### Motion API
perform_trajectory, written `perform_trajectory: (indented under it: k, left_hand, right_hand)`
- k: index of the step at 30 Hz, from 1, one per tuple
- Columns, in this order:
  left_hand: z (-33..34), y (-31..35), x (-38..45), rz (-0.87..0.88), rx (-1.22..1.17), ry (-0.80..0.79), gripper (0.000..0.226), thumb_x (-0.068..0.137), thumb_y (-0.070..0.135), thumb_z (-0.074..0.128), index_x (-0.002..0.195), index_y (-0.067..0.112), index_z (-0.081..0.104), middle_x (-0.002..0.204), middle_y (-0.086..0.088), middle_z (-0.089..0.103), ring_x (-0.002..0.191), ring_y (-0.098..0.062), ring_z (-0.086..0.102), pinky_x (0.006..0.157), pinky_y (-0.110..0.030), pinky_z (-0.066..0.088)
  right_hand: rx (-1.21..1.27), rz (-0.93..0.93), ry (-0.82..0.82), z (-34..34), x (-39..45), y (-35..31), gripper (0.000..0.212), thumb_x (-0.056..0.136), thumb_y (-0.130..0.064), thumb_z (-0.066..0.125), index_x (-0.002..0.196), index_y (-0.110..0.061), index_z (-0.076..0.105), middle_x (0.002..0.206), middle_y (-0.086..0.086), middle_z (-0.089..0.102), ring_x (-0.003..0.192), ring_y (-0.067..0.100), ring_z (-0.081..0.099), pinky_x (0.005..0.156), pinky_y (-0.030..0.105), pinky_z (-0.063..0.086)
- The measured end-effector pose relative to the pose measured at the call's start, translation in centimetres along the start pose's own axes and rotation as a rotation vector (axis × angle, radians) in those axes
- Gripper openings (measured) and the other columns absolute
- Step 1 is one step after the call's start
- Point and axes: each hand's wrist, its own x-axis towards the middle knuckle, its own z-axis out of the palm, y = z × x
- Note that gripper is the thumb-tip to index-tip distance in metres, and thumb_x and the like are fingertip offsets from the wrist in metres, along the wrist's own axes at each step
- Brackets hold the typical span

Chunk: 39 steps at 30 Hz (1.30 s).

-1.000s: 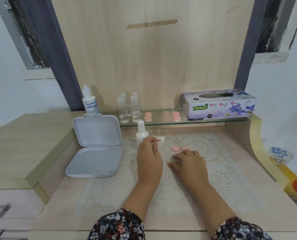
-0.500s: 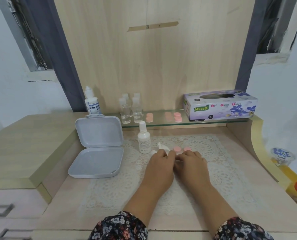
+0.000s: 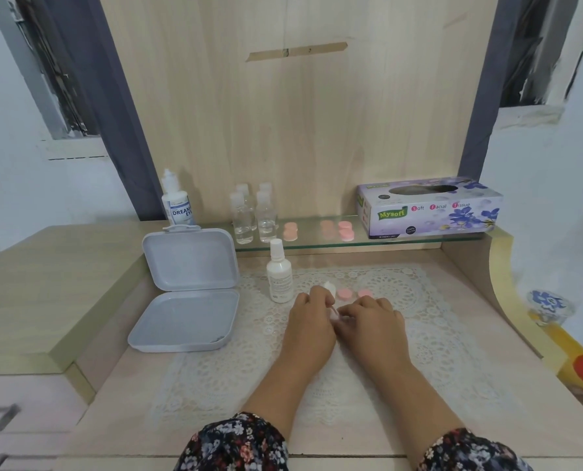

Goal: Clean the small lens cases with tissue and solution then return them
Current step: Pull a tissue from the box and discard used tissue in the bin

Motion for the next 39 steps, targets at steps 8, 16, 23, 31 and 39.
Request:
perform_trajectory:
  k: [8, 16, 23, 31, 39]
  left_hand:
    - [-0.7, -0.5, -0.2, 0.047, -0.183, 0.272, 0.016, 0.096, 0.013, 0.051, 0.109, 0.022, 0.056, 0.108, 0.008, 0.061, 0.101, -0.005, 0.054, 0.086, -0.013, 0.041]
    - [-0.1, -0.6, -0.6, 0.229, 0.240, 0.099, 0.012, 0.084, 0.006, 0.058, 0.093, 0.013, 0.060, 0.086, -0.007, 0.054, 0.070, -0.025, 0.054, 0.056, -0.038, 0.050]
    - [0.2, 0.0, -0.7, 0.315, 0.373, 0.180, 0.031, 0.058, -0.002, 0.075, 0.077, 0.015, 0.058, 0.069, -0.002, 0.050, 0.059, -0.014, 0.035, 0.050, -0.023, 0.027]
    - [0.1, 0.2, -0.2, 0.108, 0.191, 0.018, 0.018, 0.092, 0.011, 0.046, 0.106, 0.019, 0.053, 0.105, 0.001, 0.049, 0.095, -0.019, 0.044, 0.081, -0.027, 0.040]
    - [-1.2, -0.2, 0.2, -0.168, -0.476, 0.237, 0.029, 0.094, 0.003, 0.049, 0.088, 0.031, 0.049, 0.092, 0.005, 0.059, 0.084, -0.001, 0.055, 0.073, -0.013, 0.042]
  right_hand:
    - [0.026, 0.002, -0.003, 0.1, 0.0, 0.1, 0.029, 0.088, -0.051, 0.056, 0.107, -0.034, 0.070, 0.110, -0.012, 0.060, 0.109, 0.015, 0.044, 0.087, 0.031, 0.029]
    - [0.025, 0.006, 0.042, -0.1, -0.2, -0.3, 0.024, 0.088, -0.042, 0.052, 0.083, -0.031, 0.073, 0.093, -0.011, 0.060, 0.096, 0.014, 0.045, 0.076, 0.030, 0.026]
    - [0.016, 0.036, 0.035, -0.4, -0.4, -0.6, 0.022, 0.083, -0.030, 0.048, 0.072, -0.029, 0.067, 0.086, -0.011, 0.055, 0.087, 0.012, 0.038, 0.075, 0.030, 0.027]
    - [0.020, 0.010, 0.021, -0.3, -0.2, -0.4, 0.025, 0.089, -0.041, 0.050, 0.086, -0.029, 0.072, 0.096, -0.009, 0.060, 0.099, 0.015, 0.045, 0.077, 0.030, 0.027]
    - [0.106, 0.066, 0.009, -0.4, 0.1, -0.1, 0.027, 0.085, -0.041, 0.057, 0.106, -0.028, 0.068, 0.102, -0.009, 0.064, 0.104, 0.017, 0.048, 0.087, 0.033, 0.034]
